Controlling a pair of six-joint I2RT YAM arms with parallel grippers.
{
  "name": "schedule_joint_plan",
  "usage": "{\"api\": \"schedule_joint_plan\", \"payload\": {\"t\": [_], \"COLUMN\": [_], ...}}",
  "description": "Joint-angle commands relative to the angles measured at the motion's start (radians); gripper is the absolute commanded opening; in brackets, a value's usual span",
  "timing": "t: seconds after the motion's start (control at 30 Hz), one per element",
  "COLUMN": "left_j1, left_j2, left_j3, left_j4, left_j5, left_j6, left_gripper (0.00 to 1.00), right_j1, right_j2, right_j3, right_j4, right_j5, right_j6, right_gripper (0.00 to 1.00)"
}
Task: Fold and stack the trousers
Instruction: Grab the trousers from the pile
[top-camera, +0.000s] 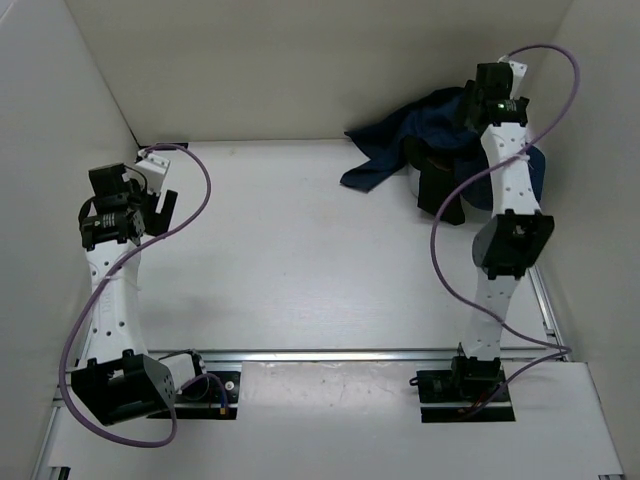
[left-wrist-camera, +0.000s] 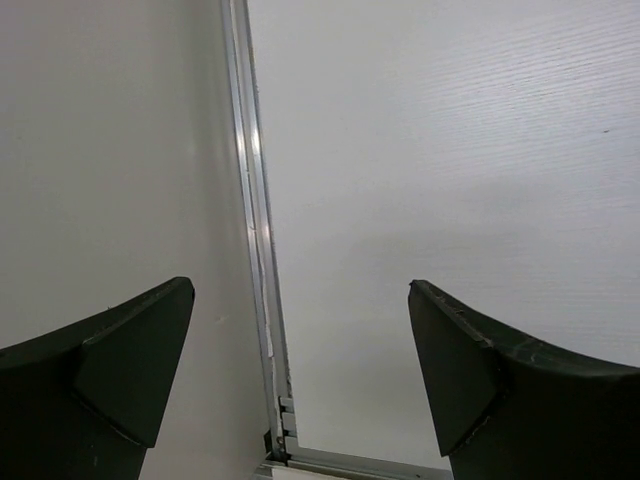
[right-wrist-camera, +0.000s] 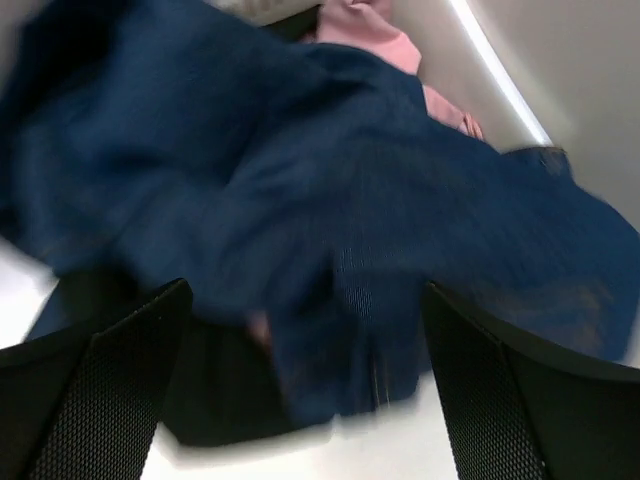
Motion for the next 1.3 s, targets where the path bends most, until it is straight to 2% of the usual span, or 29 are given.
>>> {"api": "schedule_joint_plan", "payload": {"t": [0.0, 0.07, 0.1, 0.13, 0.2, 0.27, 0.33, 0.4, 0.5, 0.57, 0.6, 0.67, 0.7, 0.77, 0.8, 0.9, 1.0, 1.07, 1.17, 1.2, 1.23, 1.27], "left_j1": [-0.005, -0.005, -0.005, -0.005, -0.005, -0.005, -0.005, -0.005, -0.005, -0.005, -0.005, -0.005, -0.005, -0.005, -0.005, -0.005, -0.005, -0.005, -0.005, -0.005, -0.005, -0.005], "left_j2": [-0.016, -0.016, -0.016, -0.016, -0.025, -0.025, -0.025, -0.025, -0.025, -0.025, -0.025, -0.035, -0.035, -0.045, -0.045, -0.064, -0.075, -0.087, -0.098, -0.098, -0.098, -0.098], "left_j3": [0.0, -0.018, -0.036, -0.037, -0.059, -0.06, -0.06, -0.06, -0.06, -0.05, -0.05, -0.05, -0.05, -0.04, -0.027, 0.0, 0.022, 0.031, 0.022, 0.013, 0.013, 0.002], "left_j4": [-0.029, -0.038, -0.038, -0.038, -0.038, -0.038, -0.038, -0.038, -0.038, -0.038, -0.038, -0.038, -0.038, -0.038, -0.038, -0.038, -0.038, -0.038, -0.038, -0.047, -0.064, -0.076], "left_j5": [0.061, 0.061, 0.052, 0.052, 0.043, 0.043, 0.034, 0.033, 0.033, 0.033, 0.033, 0.033, 0.033, 0.007, 0.007, -0.012, -0.022, -0.022, -0.022, -0.022, -0.011, 0.001], "left_j6": [-0.038, -0.038, -0.038, -0.038, -0.038, -0.047, -0.047, -0.047, -0.067, -0.067, -0.076, -0.086, -0.095, -0.106, -0.106, -0.126, -0.136, -0.115, -0.069, -0.057, -0.04, -0.006], "left_gripper": [1.0, 1.0, 1.0, 1.0, 1.0, 1.0, 1.0, 1.0, 1.0, 1.0, 1.0, 1.0, 1.0, 1.0, 1.0, 1.0, 1.0, 1.0, 1.0, 1.0, 1.0, 1.0], "right_j1": [-0.038, -0.047, -0.047, -0.057, -0.058, -0.058, -0.036, -0.009, 0.111, 0.262, 0.394, 0.537, 0.662, 0.755, 0.806, 0.826, 0.826, 0.814, 0.734, 0.707, 0.676, 0.606], "right_j2": [0.155, 0.156, 0.121, 0.107, 0.076, 0.039, -0.01, -0.126, -0.306, -0.399, -0.421, -0.464, -0.478, -0.524, -0.539, -0.571, -0.59, -0.6, -0.601, -0.601, -0.601, -0.601], "right_j3": [0.15, 0.086, -0.007, -0.038, -0.057, -0.057, -0.057, -0.12, -0.178, -0.157, -0.129, -0.045, -0.036, -0.069, -0.094, -0.214, -0.305, -0.422, -0.567, -0.606, -0.646, -0.726], "right_j4": [-0.082, -0.028, 0.028, 0.046, 0.046, 0.031, 0.03, 0.058, 0.141, 0.185, 0.195, 0.227, 0.245, 0.299, 0.314, 0.323, 0.25, 0.224, 0.141, 0.095, 0.077, 0.076], "right_j5": [0.111, 0.124, 0.134, 0.135, 0.135, 0.119, 0.075, 0.006, -0.059, -0.114, -0.129, -0.142, -0.151, -0.151, -0.151, -0.171, -0.133, -0.12, -0.102, -0.117, -0.146, -0.195], "right_j6": [0.0, 0.02, 0.02, 0.02, 0.031, 0.02, 0.0, -0.033, -0.089, -0.115, -0.164, -0.219, -0.259, -0.259, -0.206, -0.108, 0.046, 0.147, 0.297, 0.328, 0.353, 0.371], "right_gripper": [0.99, 0.99, 0.95, 0.71, 0.31, 0.0, 0.0, 0.0, 0.0, 0.0, 0.0, 0.0, 0.0, 0.0, 0.0, 0.0, 0.0, 0.0, 0.01, 0.1, 0.41, 0.54]}}
